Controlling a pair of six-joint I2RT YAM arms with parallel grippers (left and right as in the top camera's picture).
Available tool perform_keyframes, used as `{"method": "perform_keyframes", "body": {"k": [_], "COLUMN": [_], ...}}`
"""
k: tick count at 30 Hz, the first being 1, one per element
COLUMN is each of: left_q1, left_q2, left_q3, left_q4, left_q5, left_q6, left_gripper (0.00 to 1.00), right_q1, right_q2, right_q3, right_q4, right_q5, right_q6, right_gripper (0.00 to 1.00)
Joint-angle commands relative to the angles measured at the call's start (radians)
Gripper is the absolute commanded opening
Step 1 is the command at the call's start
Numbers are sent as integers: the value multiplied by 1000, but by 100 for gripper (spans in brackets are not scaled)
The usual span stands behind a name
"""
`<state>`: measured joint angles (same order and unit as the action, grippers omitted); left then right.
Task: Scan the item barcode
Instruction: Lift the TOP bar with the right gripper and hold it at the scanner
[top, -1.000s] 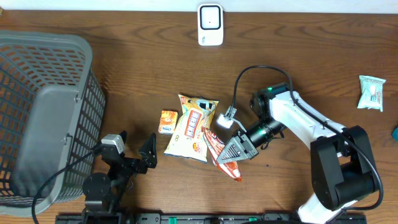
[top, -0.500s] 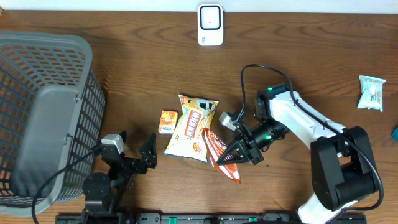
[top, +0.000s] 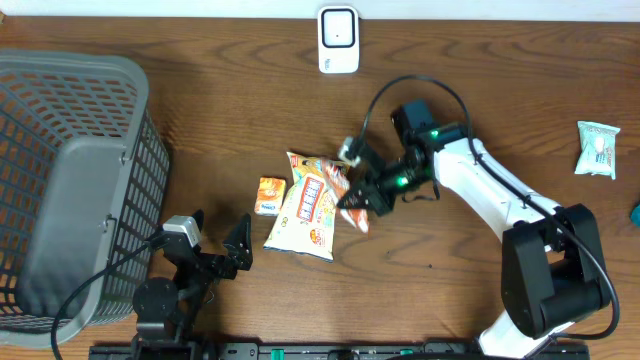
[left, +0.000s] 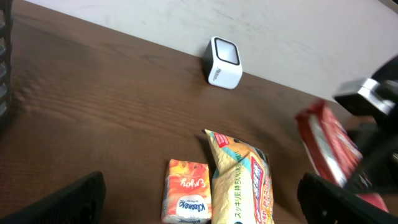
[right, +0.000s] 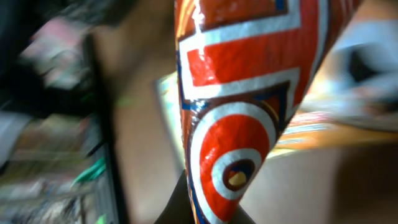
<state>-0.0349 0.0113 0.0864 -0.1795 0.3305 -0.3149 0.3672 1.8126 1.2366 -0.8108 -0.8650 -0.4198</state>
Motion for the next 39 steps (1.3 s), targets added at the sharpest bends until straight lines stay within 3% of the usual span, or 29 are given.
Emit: {"method": "perform_keyframes", "body": {"k": [1,4,12,22,26,39], "left_q1": [-2,-2,-2,-2,-2,-2], "left_q2": [1,1,1,1,1,1], "left_q3": [-13,-13,-13,-13,-13,-13], "left_q4": [-6,-7,-6,-6,-6,-6], "left_q5": [-6,-6,-6,-6,-6,-6], "left_q6": [-5,-5,-5,-5,-5,-5], "left_gripper": [98,98,98,98,98,98], "right_q1": [8,7,7,6,6,6], "right_q2": [-13,-5,164,649,772,860], "right_q3": [91,161,402,1109,1310,1368], "right_q4": [34,32,21,-104,-105,-13], "right_q5": [335,523,659,770,784,800], "right_q6": [406,492,493,492,513,555], "right_gripper": [1,1,1,1,1,1]}}
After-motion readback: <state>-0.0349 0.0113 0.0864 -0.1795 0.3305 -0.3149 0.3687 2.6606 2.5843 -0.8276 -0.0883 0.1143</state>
